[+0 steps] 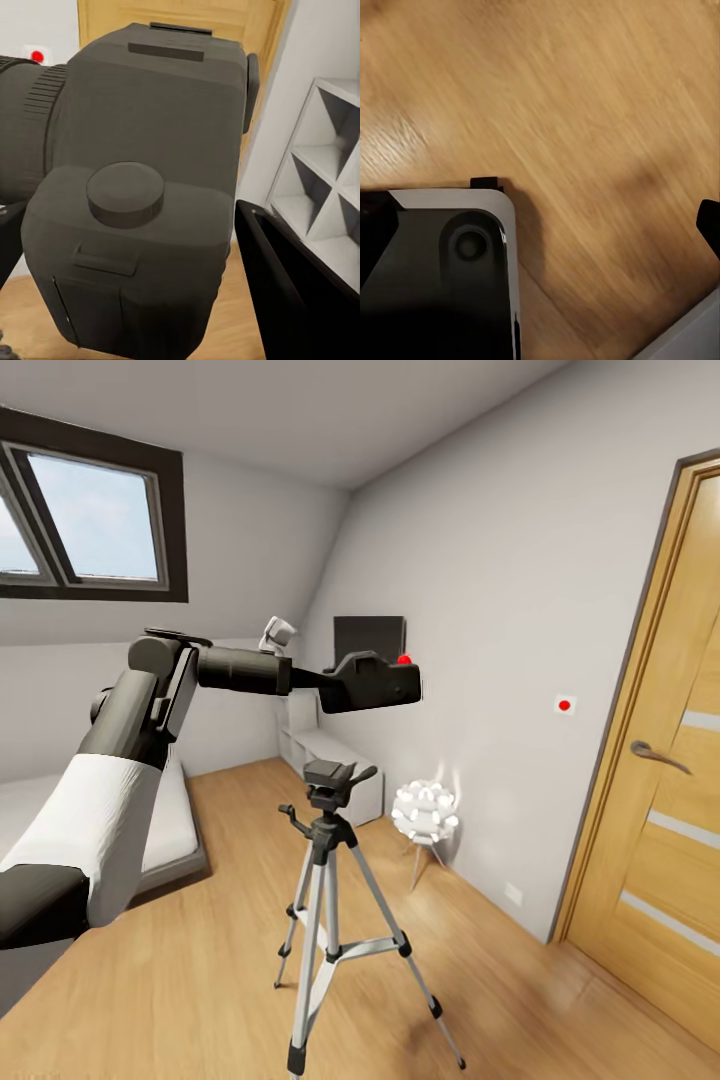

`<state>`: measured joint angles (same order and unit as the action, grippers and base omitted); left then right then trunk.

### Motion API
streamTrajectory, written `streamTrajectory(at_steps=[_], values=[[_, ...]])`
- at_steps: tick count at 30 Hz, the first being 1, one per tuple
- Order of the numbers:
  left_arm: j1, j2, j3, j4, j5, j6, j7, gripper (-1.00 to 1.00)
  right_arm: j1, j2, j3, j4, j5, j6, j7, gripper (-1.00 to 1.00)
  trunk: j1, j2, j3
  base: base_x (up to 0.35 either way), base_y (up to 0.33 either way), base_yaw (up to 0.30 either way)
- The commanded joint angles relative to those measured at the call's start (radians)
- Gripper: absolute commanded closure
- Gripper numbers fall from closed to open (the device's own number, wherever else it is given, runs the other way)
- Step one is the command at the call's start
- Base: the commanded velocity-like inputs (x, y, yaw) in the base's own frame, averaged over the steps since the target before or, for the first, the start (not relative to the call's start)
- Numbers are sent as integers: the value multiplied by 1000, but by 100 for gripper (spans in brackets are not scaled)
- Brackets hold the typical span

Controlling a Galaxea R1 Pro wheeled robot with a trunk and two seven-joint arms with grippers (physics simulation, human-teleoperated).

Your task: Attach the digital camera to the camera tripod in the bedroom.

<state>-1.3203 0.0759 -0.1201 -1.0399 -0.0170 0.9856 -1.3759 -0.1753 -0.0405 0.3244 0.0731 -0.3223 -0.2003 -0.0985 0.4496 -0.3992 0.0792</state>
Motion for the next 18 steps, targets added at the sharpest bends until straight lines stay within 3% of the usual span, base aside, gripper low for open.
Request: streamTrajectory(at_steps=[1,8,12,18], values=[[0,1,-1,0,-1,10,-6,100,-1,1,8,4,-7,-6,0,-100,0,-1,0,0,-5,252],[0,1,-1,0,-1,10,-6,100,-1,1,8,4,-8,-6,0,-100,0,-1,0,0,-1,278],[0,1,-1,-57,-1,11,-6,100,-1,1,8,4,-7,-6,0,-100,0,-1,0,0,-16,284],[0,1,-1,-81,-1,11,-6,100,-1,1,8,4,-7,-6,0,-100,0,-1,0,0,-198,193]])
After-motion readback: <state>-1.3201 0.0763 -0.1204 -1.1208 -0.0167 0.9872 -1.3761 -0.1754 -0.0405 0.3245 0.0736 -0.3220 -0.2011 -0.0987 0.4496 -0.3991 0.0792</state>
